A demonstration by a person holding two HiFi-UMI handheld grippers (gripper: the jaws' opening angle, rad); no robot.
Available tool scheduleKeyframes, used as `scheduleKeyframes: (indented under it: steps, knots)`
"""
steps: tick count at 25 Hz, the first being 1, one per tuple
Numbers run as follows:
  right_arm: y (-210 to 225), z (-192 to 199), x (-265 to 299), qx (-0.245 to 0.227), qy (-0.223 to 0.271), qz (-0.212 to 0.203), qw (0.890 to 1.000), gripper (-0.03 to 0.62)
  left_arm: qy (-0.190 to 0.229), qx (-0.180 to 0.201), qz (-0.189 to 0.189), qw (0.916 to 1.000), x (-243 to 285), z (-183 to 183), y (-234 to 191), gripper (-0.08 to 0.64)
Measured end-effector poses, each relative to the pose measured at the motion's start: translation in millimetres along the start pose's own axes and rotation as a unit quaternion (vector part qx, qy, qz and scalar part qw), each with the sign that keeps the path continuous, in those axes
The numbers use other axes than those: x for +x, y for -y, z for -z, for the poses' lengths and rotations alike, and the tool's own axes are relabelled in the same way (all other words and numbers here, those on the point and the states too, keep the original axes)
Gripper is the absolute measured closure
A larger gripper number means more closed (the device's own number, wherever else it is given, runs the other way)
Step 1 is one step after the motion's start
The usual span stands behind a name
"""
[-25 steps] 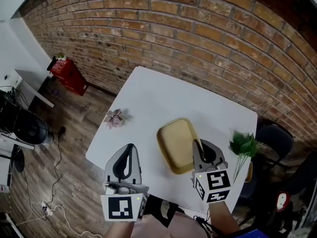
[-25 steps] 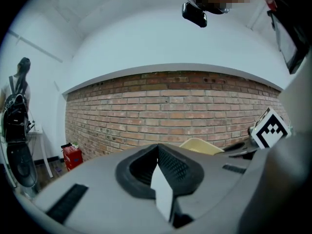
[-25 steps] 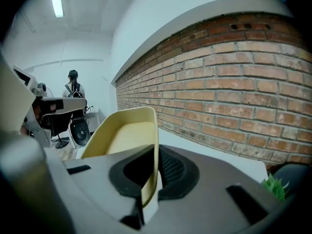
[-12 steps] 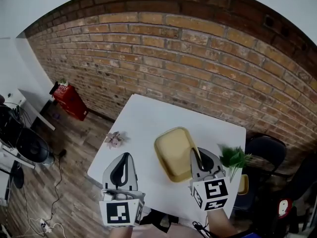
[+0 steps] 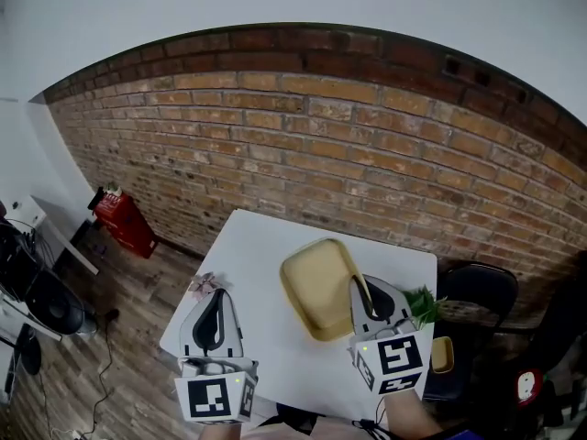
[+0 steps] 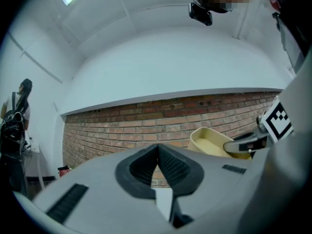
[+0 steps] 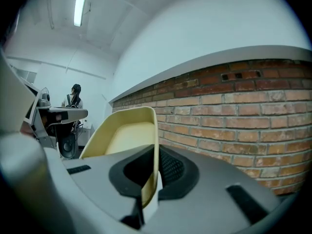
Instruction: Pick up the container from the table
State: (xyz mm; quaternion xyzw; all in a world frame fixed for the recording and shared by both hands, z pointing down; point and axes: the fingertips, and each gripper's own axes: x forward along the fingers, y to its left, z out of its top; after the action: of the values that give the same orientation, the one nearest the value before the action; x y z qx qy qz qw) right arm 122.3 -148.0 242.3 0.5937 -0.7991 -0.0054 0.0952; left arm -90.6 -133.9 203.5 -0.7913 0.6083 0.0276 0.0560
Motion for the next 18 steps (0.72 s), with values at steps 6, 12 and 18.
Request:
scheduleKeyframes:
  steps: [6, 12, 18]
  knots:
    - [6.8, -34.5, -9.0, -0.016, 0.033, 0.008, 0.999, 0.588, 0.024, 0.003, 0.0, 0.9997, -0.1, -24.6, 0.5, 0.551]
    - [5.8, -59.6, -15.5, -0.037, 0.064, 0.013, 0.997, 0.588, 0.044, 0.01, 0.004, 0.999, -2.1, -44.9, 1.2, 0.551]
    - [7.3, -60.4, -19.0, -0.047, 0.07, 0.024, 0.996, 0.589, 0.051, 0.01, 0.01, 0.9986, -4.3, -50.6, 4.3, 0.551]
